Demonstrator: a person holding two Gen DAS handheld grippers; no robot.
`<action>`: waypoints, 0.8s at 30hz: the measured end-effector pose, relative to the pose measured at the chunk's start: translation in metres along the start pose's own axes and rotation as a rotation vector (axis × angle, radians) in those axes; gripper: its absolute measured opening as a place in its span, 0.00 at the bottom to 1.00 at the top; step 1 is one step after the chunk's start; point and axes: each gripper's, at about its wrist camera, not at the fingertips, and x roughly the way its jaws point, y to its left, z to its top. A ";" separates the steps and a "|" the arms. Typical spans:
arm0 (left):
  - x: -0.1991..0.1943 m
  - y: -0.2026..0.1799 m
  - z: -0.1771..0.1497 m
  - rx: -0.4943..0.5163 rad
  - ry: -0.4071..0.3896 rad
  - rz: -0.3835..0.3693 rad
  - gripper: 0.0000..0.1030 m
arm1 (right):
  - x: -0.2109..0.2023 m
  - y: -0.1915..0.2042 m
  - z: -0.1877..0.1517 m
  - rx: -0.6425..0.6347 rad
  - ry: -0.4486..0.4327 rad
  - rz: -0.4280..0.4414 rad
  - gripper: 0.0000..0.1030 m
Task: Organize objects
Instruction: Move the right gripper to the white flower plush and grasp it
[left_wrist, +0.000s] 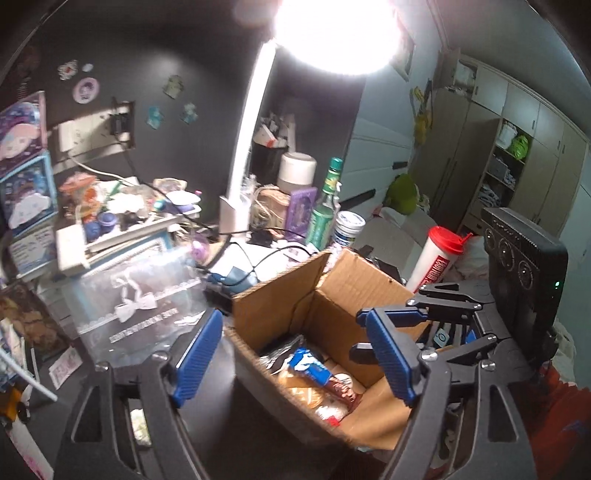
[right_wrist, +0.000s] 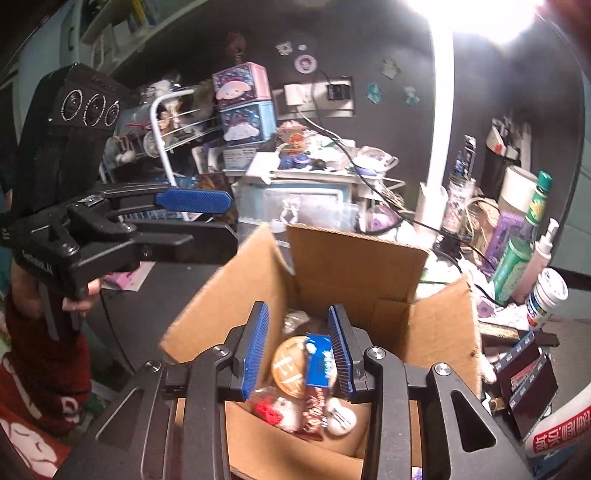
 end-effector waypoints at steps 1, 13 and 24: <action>-0.009 0.005 -0.004 -0.008 -0.013 0.017 0.75 | 0.001 0.007 0.002 -0.008 -0.005 0.012 0.29; -0.071 0.084 -0.080 -0.141 -0.079 0.213 0.82 | 0.061 0.139 0.006 -0.179 0.040 0.242 0.32; -0.079 0.137 -0.141 -0.248 -0.049 0.248 0.83 | 0.176 0.158 -0.019 -0.094 0.174 0.206 0.36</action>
